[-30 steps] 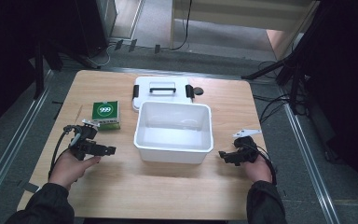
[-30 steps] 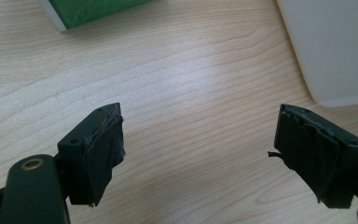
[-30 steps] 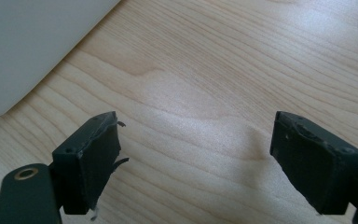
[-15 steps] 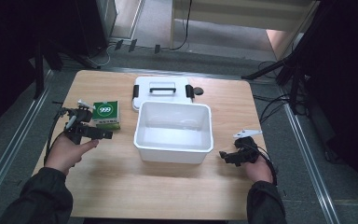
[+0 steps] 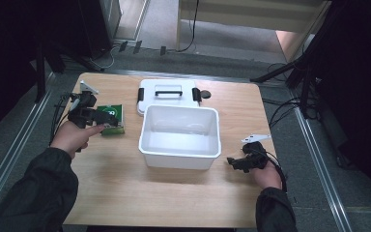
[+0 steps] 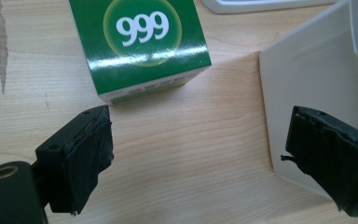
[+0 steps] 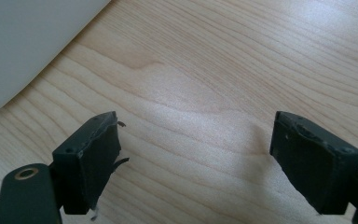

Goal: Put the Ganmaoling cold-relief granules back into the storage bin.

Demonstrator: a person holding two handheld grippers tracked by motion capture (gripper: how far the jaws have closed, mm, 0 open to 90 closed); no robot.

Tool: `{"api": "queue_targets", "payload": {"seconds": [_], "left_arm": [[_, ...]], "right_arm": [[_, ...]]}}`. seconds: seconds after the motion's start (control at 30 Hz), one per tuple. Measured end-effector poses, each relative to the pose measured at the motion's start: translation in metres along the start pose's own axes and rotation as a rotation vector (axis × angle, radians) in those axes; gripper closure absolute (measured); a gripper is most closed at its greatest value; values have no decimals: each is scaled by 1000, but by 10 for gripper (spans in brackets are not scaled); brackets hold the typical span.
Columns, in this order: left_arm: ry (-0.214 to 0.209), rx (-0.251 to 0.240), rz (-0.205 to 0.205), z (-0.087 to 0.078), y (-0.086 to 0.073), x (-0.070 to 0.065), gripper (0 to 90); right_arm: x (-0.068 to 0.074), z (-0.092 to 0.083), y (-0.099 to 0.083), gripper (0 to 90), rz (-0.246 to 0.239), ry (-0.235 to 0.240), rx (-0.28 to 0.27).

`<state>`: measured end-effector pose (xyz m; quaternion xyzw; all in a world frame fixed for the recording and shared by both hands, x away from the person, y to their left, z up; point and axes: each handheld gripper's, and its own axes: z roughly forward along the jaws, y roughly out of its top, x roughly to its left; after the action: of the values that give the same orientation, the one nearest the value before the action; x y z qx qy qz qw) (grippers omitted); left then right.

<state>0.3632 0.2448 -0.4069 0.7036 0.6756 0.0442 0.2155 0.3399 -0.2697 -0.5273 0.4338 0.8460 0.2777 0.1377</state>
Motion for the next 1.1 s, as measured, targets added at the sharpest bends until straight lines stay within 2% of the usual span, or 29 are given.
{"api": "queue_targets", "payload": {"seconds": [0.1, 0.2, 0.23, 0.4, 0.57, 0.77, 0.83, 0.93, 1.1], "left_arm": [[41, 26, 9, 0, 11, -2, 82], [49, 45, 2, 1, 19, -2, 82], [63, 52, -2, 2, 23, -2, 82], [89, 112, -28, 7, 42, 2, 82], [90, 161, -55, 18, 55, 0, 69], [108, 186, -94, 29, 66, 1, 65], [126, 197, -93, 33, 69, 2, 65], [150, 188, -89, 40, 73, 0, 65], [150, 207, -104, 49, 77, 2, 47]], "right_arm": [[0, 0, 0, 158, -1, 2, 1], [0, 0, 0, 158, -5, 1, 3], [0, 0, 0, 158, -4, -1, 4], [1, 1, 0, 158, -8, 3, 5], [1, 2, 0, 158, -11, 2, 9], [0, 2, 0, 158, -13, 6, 7], [0, 1, 0, 158, -6, 2, 5], [0, 1, 0, 159, -4, 13, 1], [0, 2, 0, 159, -7, 16, -3]]}}
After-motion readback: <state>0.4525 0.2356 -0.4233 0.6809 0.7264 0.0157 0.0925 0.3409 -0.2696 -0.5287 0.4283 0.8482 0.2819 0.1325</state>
